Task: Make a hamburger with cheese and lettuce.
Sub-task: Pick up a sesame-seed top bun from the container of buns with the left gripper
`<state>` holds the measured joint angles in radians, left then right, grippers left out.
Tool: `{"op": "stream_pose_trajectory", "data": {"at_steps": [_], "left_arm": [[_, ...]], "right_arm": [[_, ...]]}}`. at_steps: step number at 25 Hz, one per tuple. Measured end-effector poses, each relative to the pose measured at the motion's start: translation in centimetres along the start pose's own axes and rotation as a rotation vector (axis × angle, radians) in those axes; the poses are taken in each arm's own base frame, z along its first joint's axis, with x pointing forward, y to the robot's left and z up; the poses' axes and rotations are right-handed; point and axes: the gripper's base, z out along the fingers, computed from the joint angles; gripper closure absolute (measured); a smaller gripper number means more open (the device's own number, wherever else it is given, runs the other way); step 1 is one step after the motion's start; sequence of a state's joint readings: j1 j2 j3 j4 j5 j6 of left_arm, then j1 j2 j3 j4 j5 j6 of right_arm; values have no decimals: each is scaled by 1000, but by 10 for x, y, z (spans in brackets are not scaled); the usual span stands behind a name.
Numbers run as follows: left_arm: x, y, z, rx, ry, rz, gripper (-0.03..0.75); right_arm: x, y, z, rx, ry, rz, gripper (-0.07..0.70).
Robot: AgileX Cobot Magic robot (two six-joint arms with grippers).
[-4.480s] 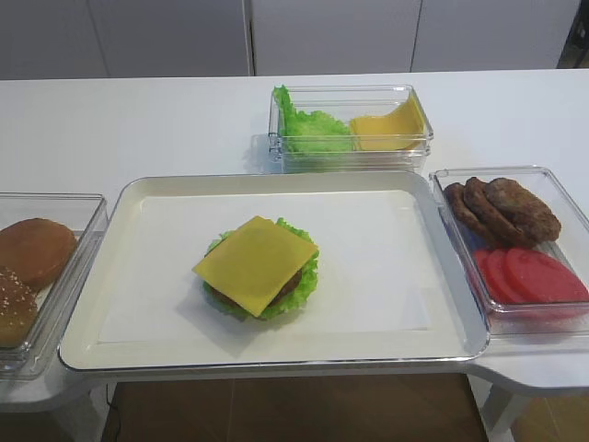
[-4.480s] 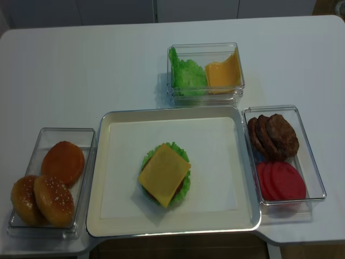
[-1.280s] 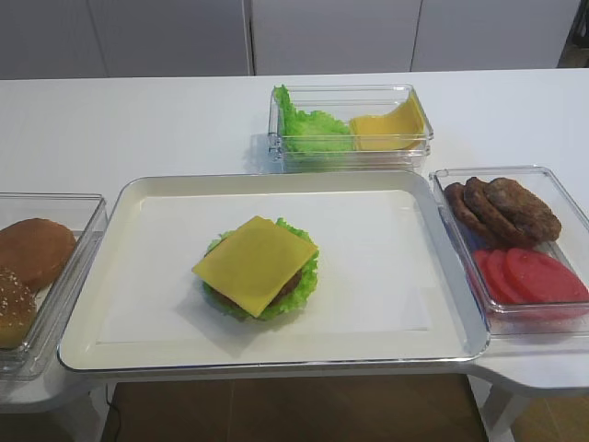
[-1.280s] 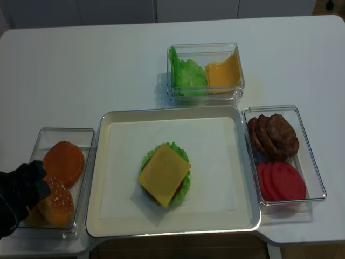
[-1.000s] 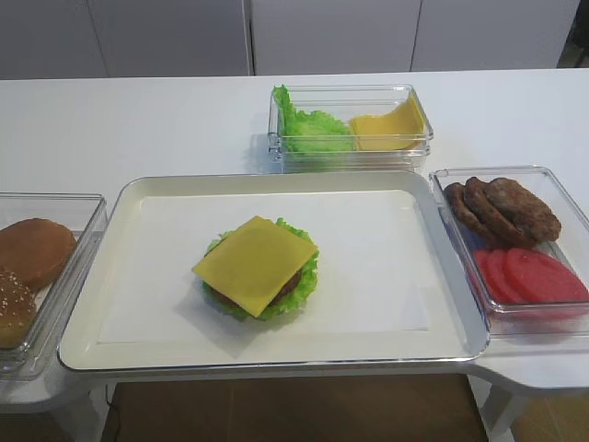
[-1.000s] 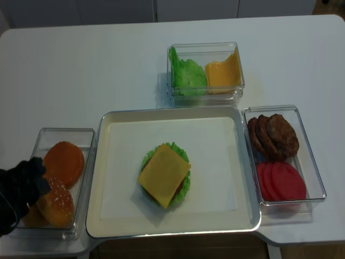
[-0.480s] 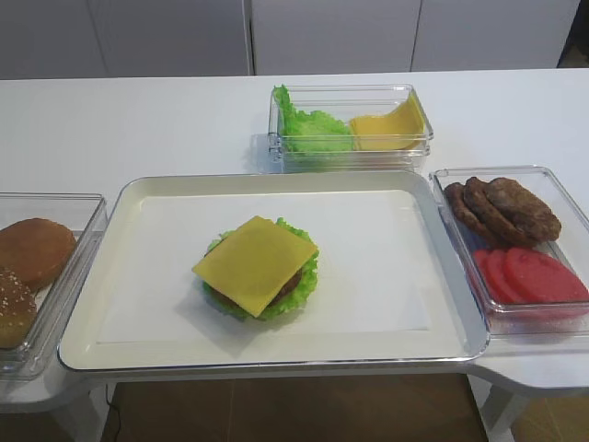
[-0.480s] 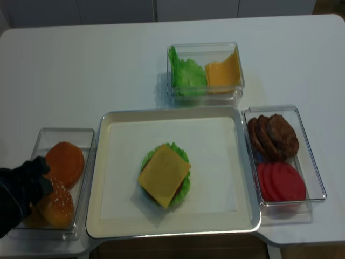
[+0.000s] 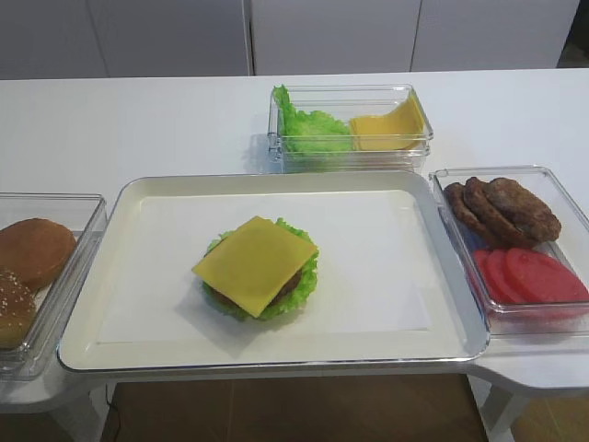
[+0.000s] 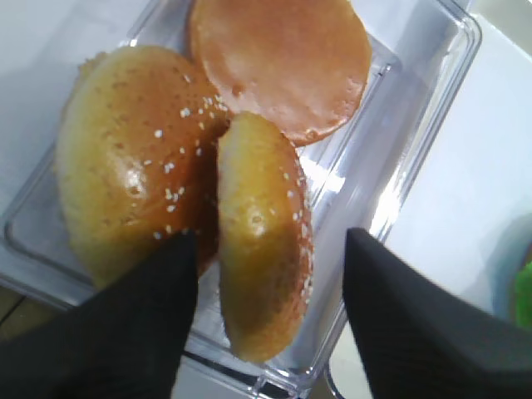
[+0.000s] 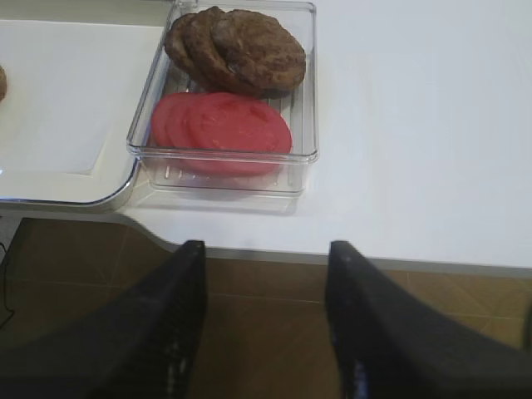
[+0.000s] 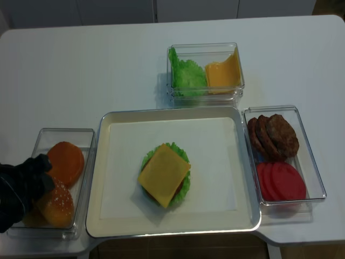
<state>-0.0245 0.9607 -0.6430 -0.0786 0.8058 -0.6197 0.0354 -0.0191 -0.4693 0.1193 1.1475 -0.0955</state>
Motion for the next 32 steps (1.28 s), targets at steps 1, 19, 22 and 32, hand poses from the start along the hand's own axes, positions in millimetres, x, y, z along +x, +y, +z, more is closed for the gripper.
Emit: {"op": "stream_pose_trajectory", "data": {"at_steps": [1, 19, 22, 32], "left_arm": [[0, 0, 0, 0, 0, 2, 301], [-1, -4, 10, 1, 45, 26, 301], [-1, -4, 10, 1, 45, 26, 308], [-2, -3, 10, -8, 39, 37, 355]], "right_arm": [[0, 0, 0, 0, 0, 0, 260], [0, 0, 0, 0, 0, 0, 260], [0, 0, 0, 0, 0, -2, 260], [0, 0, 0, 0, 0, -2, 260]]}}
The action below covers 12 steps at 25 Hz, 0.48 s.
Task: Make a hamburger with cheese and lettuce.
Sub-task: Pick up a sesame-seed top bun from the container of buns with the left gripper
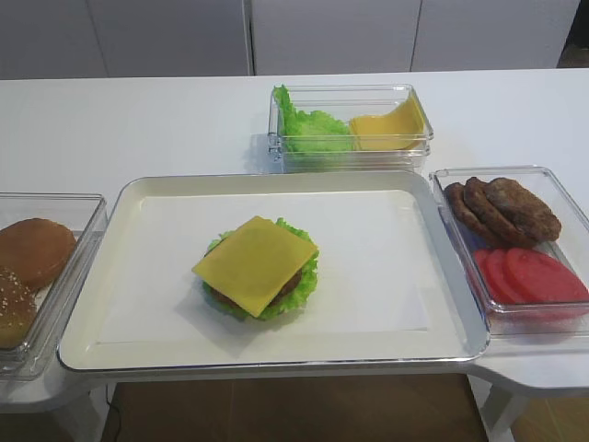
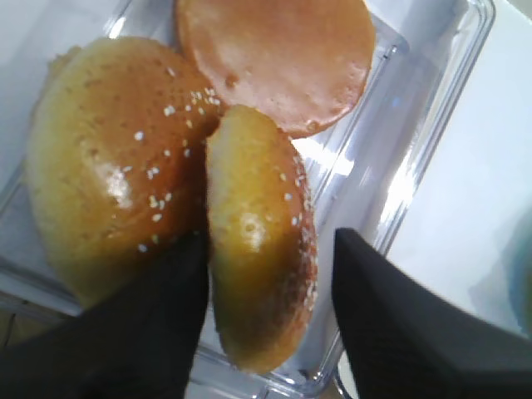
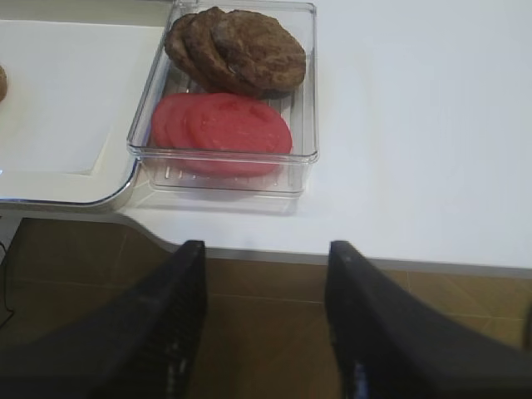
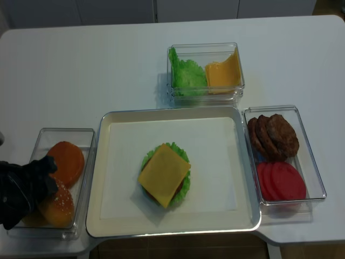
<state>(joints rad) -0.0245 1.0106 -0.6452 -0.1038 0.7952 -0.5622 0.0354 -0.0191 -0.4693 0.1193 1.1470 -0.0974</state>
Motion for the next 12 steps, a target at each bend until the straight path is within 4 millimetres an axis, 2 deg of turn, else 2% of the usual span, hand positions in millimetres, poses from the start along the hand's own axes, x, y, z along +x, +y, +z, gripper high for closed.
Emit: {"op": "stream_pose_trajectory", "data": {"at_steps": [12], "left_arm": [[3, 3, 3, -12, 13, 2, 367]], "right_arm": [[0, 0, 0, 0, 0, 0, 260]]}}
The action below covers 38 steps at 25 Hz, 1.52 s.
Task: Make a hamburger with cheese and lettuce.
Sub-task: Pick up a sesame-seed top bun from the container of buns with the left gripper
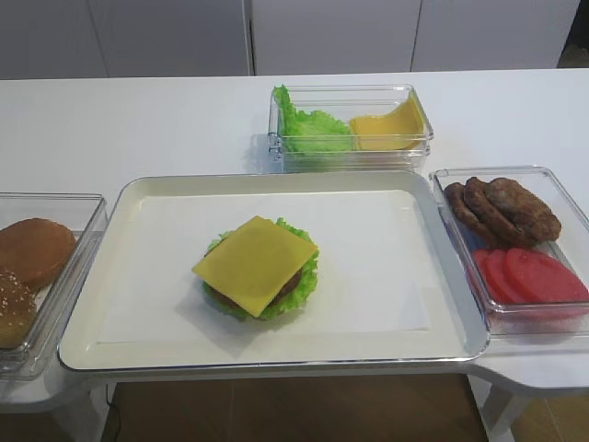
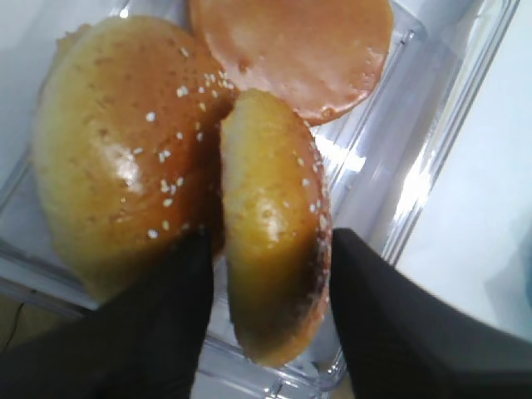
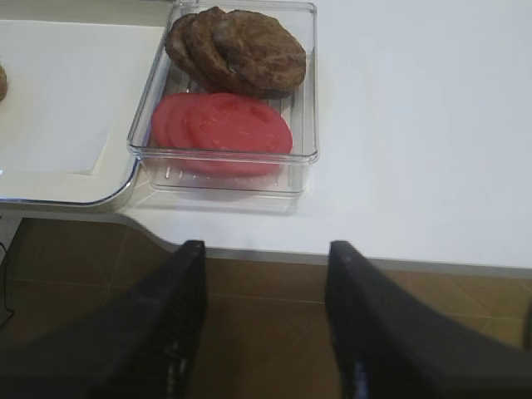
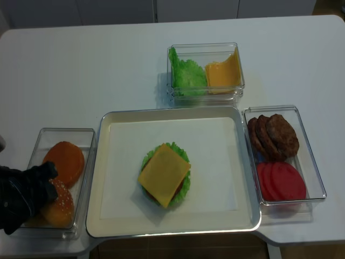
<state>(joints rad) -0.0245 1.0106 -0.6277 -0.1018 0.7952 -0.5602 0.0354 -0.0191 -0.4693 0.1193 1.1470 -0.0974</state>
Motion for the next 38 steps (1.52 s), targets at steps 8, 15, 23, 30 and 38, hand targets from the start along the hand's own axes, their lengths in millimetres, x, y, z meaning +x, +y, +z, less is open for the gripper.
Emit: {"op": "stream_pose_trajectory", "data": {"at_steps": [8, 15, 23, 30, 38], "left_arm": [[0, 0, 0, 0, 0, 0, 422], [-1, -1, 0, 11, -15, -1, 505], [-2, -2, 0, 18, -26, -1, 524], [-3, -2, 0, 23, -34, -1, 535], [-3, -2, 0, 26, -38, -1, 541]], "right_arm": [[0, 0, 0, 0, 0, 0, 260], [0, 0, 0, 0, 0, 2, 260], [0, 0, 0, 0, 0, 2, 260], [0, 0, 0, 0, 0, 2, 260], [0, 0, 0, 0, 0, 2, 260]]}}
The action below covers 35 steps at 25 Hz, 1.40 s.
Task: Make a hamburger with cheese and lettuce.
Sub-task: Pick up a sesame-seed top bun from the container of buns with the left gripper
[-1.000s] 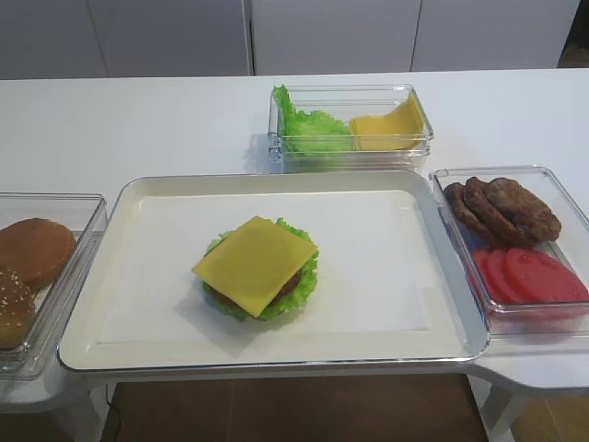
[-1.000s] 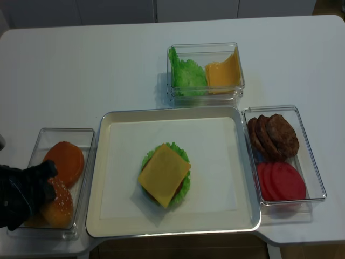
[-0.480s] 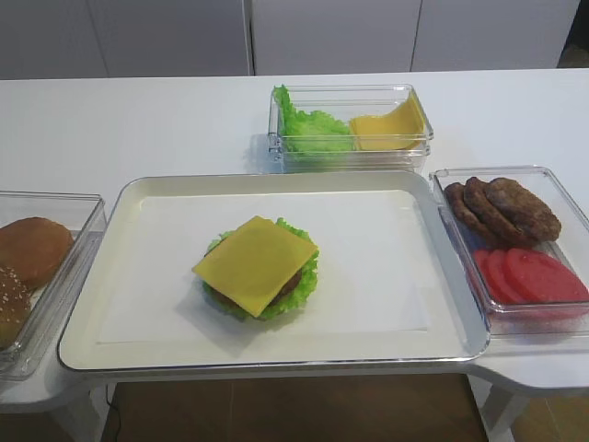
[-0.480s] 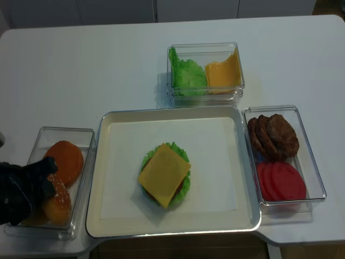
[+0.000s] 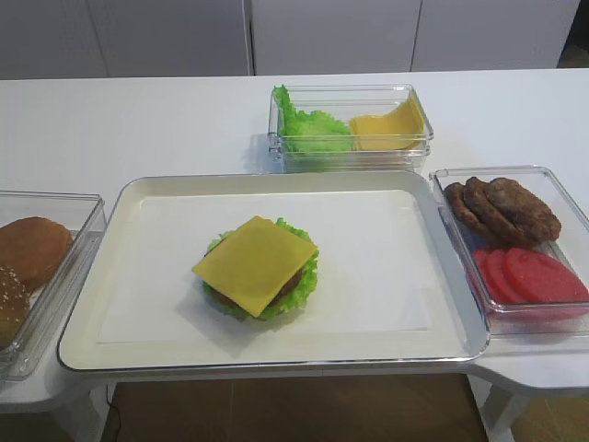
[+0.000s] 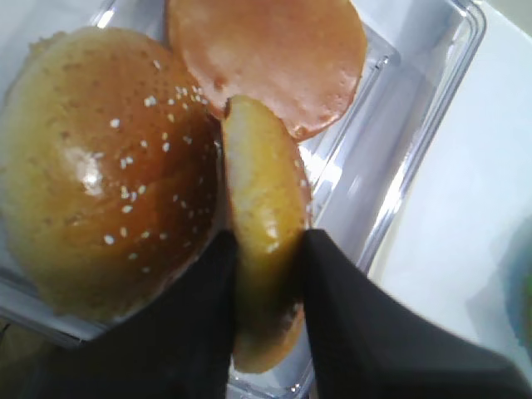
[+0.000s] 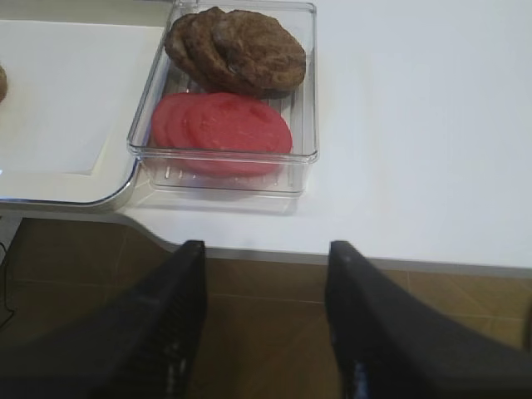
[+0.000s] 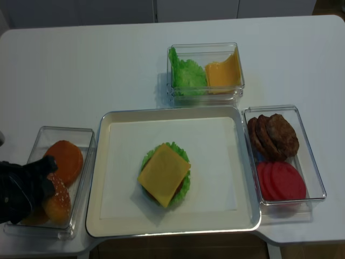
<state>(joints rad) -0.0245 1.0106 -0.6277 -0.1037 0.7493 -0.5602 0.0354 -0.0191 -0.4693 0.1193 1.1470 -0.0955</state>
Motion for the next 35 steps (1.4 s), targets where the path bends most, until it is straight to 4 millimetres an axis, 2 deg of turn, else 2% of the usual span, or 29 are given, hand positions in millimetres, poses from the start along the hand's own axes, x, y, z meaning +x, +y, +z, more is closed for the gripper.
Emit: {"op": "stream_pose_trajectory", "data": {"at_steps": [6, 9, 18, 35], "left_arm": [[-2, -2, -3, 18, -26, 3, 546], [-9, -8, -11, 41, -58, 16, 578], [-24, -20, -28, 82, -118, 56, 579], [-24, -20, -28, 82, -117, 59, 582]], "right_arm": [[0, 0, 0, 0, 0, 0, 260], [0, 0, 0, 0, 0, -2, 260], [0, 0, 0, 0, -2, -2, 260], [0, 0, 0, 0, -2, -2, 260]]}}
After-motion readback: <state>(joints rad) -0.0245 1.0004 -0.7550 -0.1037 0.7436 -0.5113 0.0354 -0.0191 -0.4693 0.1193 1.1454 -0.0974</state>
